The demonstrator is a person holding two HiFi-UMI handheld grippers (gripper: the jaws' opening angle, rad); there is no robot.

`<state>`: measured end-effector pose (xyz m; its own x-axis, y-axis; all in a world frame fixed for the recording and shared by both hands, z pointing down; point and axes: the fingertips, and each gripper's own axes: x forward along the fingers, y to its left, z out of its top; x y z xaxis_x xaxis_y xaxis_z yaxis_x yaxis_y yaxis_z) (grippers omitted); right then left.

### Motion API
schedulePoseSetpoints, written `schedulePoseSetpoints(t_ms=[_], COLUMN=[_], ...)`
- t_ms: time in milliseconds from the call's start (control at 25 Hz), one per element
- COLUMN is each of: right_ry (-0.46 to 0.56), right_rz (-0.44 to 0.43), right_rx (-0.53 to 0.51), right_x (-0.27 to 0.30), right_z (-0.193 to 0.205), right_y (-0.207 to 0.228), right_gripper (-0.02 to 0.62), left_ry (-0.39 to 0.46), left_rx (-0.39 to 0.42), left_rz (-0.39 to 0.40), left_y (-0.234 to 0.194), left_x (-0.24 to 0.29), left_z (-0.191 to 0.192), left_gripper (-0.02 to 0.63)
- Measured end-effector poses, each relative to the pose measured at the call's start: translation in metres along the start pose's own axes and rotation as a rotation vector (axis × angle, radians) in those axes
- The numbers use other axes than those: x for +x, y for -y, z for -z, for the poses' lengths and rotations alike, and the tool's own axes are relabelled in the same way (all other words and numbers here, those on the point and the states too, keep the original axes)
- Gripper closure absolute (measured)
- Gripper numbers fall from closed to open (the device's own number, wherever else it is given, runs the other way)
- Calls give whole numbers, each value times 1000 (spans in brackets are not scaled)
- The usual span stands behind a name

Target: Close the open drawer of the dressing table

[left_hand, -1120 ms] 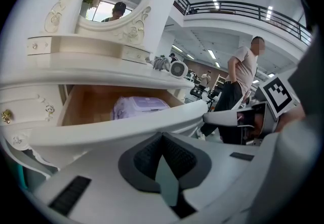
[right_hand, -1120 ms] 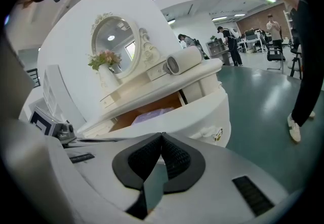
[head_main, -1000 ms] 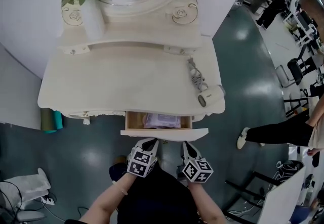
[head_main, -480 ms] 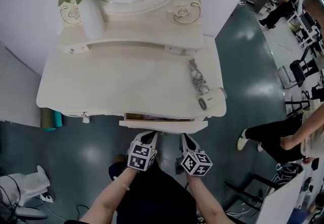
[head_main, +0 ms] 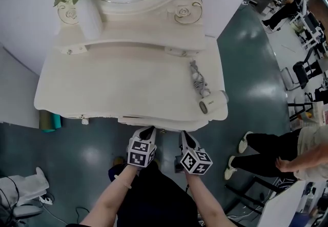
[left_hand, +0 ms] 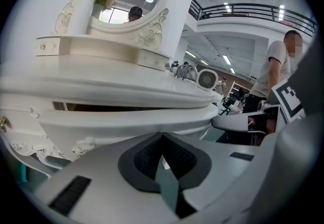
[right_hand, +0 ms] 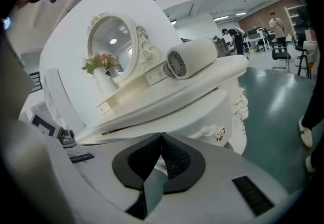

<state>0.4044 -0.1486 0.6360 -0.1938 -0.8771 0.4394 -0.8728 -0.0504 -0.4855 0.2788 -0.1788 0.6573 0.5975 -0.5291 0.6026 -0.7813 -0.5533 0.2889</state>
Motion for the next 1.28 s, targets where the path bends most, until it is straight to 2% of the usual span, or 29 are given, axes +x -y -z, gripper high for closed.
schedulePoseSetpoints(t_ms=[680,920,1120,1280], right_ry=[56,97,89,90], right_rz=[41,55,65,42], right_rx=[48,72,71,77], right_x=[32,33,31,22], right_z=[-21,-22,-20,-17], right_y=[3,3,4,0], right_gripper=[571,572,572,571], left_ry=[7,6,-4,-9], left_rx=[50,55,81,99], left_rz=[-46,-43,-32,-6], left_y=[-15,-16,-14,-7], left_x=[23,25,20,10], left_z=[-27,-28,-27,-23], left_gripper=[589,589,589,589])
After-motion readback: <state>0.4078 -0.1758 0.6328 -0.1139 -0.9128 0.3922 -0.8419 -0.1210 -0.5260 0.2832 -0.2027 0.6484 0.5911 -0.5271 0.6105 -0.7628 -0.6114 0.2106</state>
